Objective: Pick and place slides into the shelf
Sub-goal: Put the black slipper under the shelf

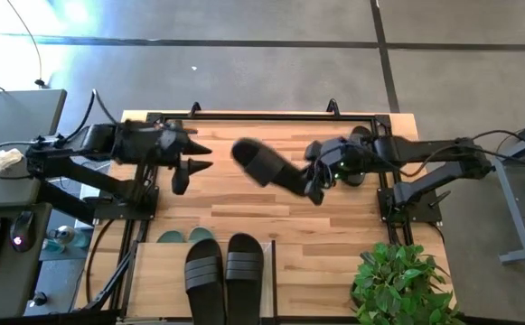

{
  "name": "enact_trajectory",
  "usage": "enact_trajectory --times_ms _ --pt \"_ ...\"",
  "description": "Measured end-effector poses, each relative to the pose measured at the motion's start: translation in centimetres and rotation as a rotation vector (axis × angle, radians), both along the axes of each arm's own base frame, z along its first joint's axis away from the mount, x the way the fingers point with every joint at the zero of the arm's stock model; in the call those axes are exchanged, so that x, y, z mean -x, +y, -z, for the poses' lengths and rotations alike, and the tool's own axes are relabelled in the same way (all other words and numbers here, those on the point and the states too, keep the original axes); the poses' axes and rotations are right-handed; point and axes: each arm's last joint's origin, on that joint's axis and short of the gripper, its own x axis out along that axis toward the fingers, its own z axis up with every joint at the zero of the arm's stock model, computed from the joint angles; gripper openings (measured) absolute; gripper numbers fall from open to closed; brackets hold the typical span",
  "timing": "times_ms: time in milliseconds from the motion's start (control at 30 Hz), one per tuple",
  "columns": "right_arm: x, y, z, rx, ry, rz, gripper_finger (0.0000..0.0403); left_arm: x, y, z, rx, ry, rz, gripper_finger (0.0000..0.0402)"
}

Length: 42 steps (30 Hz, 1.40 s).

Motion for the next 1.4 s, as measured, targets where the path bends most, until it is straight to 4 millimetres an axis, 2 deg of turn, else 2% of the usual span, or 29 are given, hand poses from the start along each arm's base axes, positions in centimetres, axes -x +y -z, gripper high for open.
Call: enact_trajectory --times_ms 267,600,700,967,1133,1400 --pt "-0.5 0.0 1.5 -0.029 0.022 -0.03 0.0035 -0.1 3.3 2.3 0.148 0.04 0.036 0.0166" --pt "-1.5 -0.5 2.1 -0.081 0.023 -0.082 0.0035 -0.6 6.4 3.0 0.301 -0.005 0.153 0.0166" --pt "-1.6 -0.7 2.1 -0.108 0.024 -0.081 0.0034 -1.2 6.7 3.2 0.34 -0.011 0.208 0.0166" --pt "-1.7 -1.1 2.2 -0.132 0.029 -0.083 0.0034 -2.6 7.5 4.2 0.359 0.026 0.21 0.0169" --pt "-1.7 -1.1 2.2 -0.149 0.028 -0.087 0.0034 -3.5 8.0 4.8 0.369 0.041 0.208 0.0201" --pt "-1.7 -1.1 2.2 -0.174 0.029 -0.091 0.0033 -4.2 8.3 4.4 0.329 -0.018 0.218 0.025"
